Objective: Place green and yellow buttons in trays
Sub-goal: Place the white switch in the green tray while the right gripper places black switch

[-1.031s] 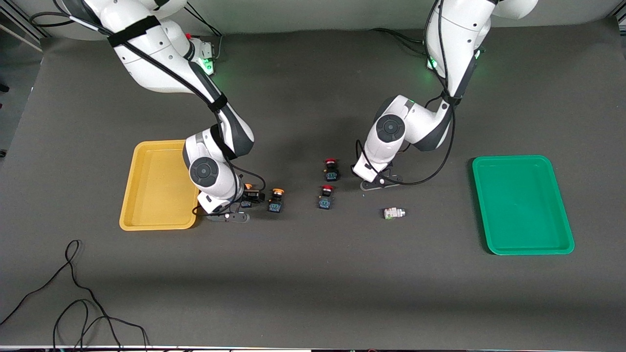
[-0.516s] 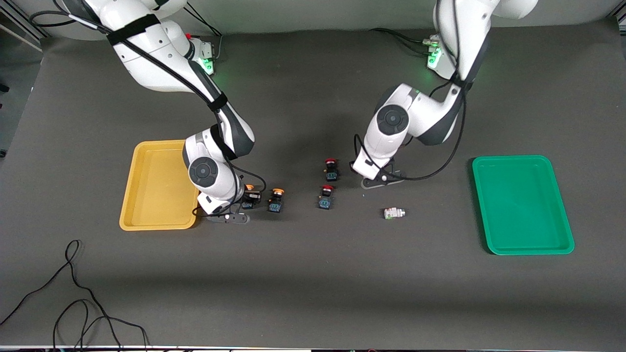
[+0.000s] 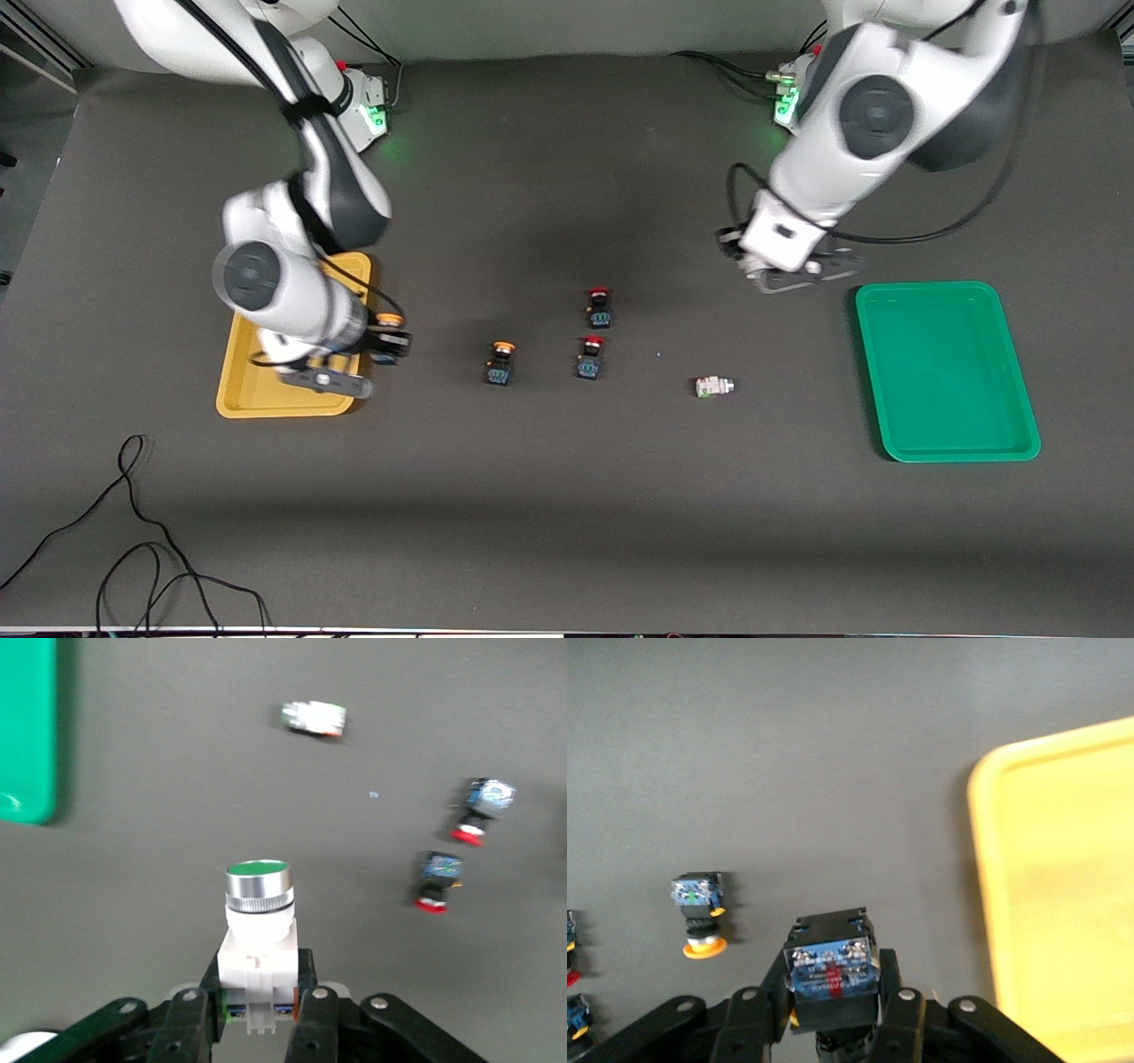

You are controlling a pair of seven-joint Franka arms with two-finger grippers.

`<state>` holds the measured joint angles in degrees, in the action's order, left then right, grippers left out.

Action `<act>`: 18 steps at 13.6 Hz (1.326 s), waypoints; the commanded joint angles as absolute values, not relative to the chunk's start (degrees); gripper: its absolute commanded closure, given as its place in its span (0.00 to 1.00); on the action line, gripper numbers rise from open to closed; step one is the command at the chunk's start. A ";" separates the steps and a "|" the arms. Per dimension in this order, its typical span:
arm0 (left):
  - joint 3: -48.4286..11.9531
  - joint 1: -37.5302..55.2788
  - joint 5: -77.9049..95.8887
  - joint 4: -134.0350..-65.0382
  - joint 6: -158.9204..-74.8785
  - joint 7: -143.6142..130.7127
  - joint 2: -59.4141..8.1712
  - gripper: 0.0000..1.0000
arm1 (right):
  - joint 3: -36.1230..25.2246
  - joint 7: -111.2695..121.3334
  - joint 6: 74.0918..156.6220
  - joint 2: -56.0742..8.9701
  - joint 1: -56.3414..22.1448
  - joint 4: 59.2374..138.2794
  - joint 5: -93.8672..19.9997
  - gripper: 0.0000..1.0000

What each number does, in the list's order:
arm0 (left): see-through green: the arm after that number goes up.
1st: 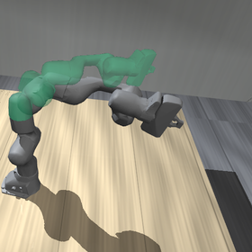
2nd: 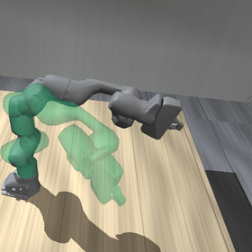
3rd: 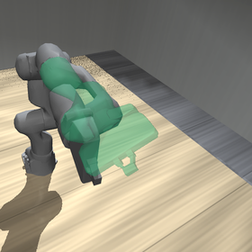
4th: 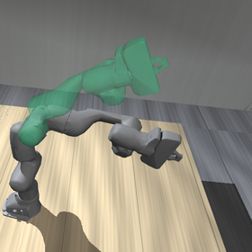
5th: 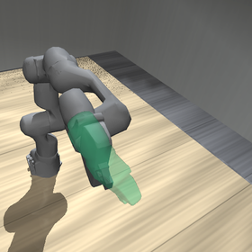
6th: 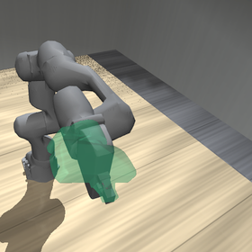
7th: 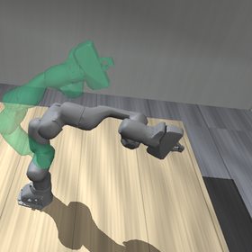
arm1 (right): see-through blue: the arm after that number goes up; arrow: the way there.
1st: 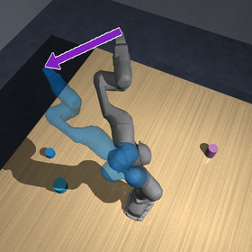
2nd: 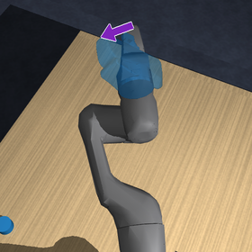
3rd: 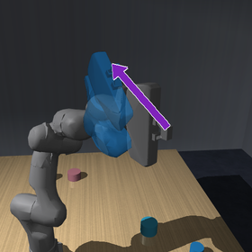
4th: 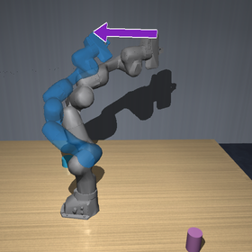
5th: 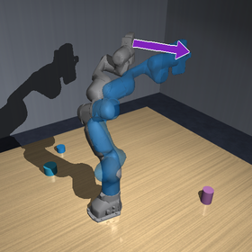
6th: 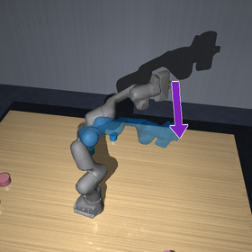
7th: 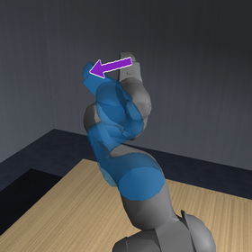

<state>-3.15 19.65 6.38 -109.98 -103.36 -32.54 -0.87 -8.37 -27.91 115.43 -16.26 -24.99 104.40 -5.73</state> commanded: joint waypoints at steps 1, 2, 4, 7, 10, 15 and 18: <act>-3.52 7.17 7.21 -109.42 -99.94 -13.78 -1.93 0.79 | -13.34 -22.27 108.39 -11.96 -25.58 104.24 -6.50 1.00; -3.52 2.94 7.12 -109.08 -99.06 -7.97 -2.02 0.79 | -15.45 -18.23 106.72 -10.82 -25.58 104.50 -6.50 1.00; -3.51 -4.45 3.63 -108.46 -98.70 1.54 -2.63 0.79 | -19.76 -10.14 106.44 -9.06 -25.75 106.69 -6.42 1.00; -3.52 -9.75 -1.04 -108.72 -101.93 6.06 -5.52 0.79 | -23.81 -2.49 109.66 -8.79 -25.75 110.99 -6.42 1.00; -3.43 -9.93 -2.11 -109.68 -109.83 4.58 -12.63 0.79 | -25.31 1.04 121.07 -9.05 -25.66 119.94 -6.42 1.00; -3.43 -9.84 -5.89 -110.21 -122.06 -2.46 -23.62 0.79 | -25.14 1.49 139.90 -14.04 -26.19 130.16 -6.50 1.00; -3.43 -9.84 -5.89 -110.21 -125.24 -3.16 -26.54 0.76 | -24.79 1.32 146.75 -18.62 -26.19 131.65 -6.59 1.00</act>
<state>-3.49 -10.13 -4.65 -110.73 -124.73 -1.19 -26.08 -24.47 0.03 142.43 -16.18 -25.47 131.02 -5.73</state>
